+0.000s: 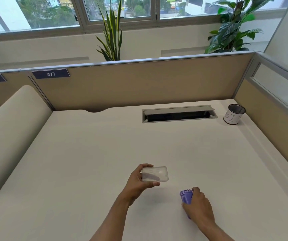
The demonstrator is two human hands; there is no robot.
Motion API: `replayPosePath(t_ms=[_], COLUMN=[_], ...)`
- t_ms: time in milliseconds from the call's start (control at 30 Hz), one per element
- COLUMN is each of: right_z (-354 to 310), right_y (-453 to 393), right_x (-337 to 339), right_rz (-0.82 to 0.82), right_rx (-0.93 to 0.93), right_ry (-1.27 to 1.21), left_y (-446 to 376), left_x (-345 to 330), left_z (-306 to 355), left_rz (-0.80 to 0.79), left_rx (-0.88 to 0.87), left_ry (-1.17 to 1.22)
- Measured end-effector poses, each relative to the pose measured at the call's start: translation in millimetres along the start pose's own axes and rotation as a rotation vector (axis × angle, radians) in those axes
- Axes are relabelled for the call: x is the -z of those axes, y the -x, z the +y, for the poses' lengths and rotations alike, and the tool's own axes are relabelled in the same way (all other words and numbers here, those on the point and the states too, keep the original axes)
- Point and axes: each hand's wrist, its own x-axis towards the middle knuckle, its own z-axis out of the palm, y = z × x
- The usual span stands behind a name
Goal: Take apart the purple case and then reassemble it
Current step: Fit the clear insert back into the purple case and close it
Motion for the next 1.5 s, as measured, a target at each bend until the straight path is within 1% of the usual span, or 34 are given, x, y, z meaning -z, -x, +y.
replayPosePath(t_ms=[100, 267, 433, 533, 633, 700, 767, 867, 1067, 1300, 1500], right_z=[-0.2, -14.2, -40.4, -59.4, -76.6, -86.8, -97.4, -108.1, -113.5, -119.6, -121.6], right_y=[-4.6, -13.8, -18.0, -14.0, -6.4, 0.1, 6.1, 10.3, 9.5, 10.0, 12.1], right_x=[4.3, 28.5, 67.5, 91.4, 110.1, 115.3, 113.4, 103.1, 94.5, 97.2, 97.4], right_rz=[0.027, 0.130, 0.213, 0.188, 0.070, -0.036, -0.125, -0.173, -0.169, -0.142, -0.134], right_rx=[0.020, 0.084, 0.205, 0.298, 0.432, 0.543, 0.645, 0.731, 0.729, 0.734, 0.759], right_ry=[-0.047, -0.190, -0.316, -0.410, -0.495, -0.468, -0.358, -0.203, -0.158, -0.137, -0.089], left_y=[0.9, 0.7, 1.6, 2.4, 2.8, 2.9, 3.7, 4.5, 3.9, 8.4, 8.0], left_x=[-1.5, -1.2, -0.1, 0.9, 1.2, -0.1, -2.3, -7.0, -12.6, -16.5, -13.9], left_z=[2.3, 6.1, 8.7, 8.6, 7.0, 6.7, 8.3, 13.3, 20.5, 28.6, 27.3], left_rz=[0.002, 0.015, 0.017, 0.021, 0.016, -0.001, -0.023, -0.054, -0.104, -0.201, -0.185], left_rx=[0.004, 0.014, 0.017, 0.016, 0.003, -0.007, -0.019, -0.051, -0.084, -0.047, -0.050], left_ry=[-0.003, -0.008, -0.001, -0.005, -0.023, -0.028, -0.024, -0.057, -0.071, -0.009, -0.010])
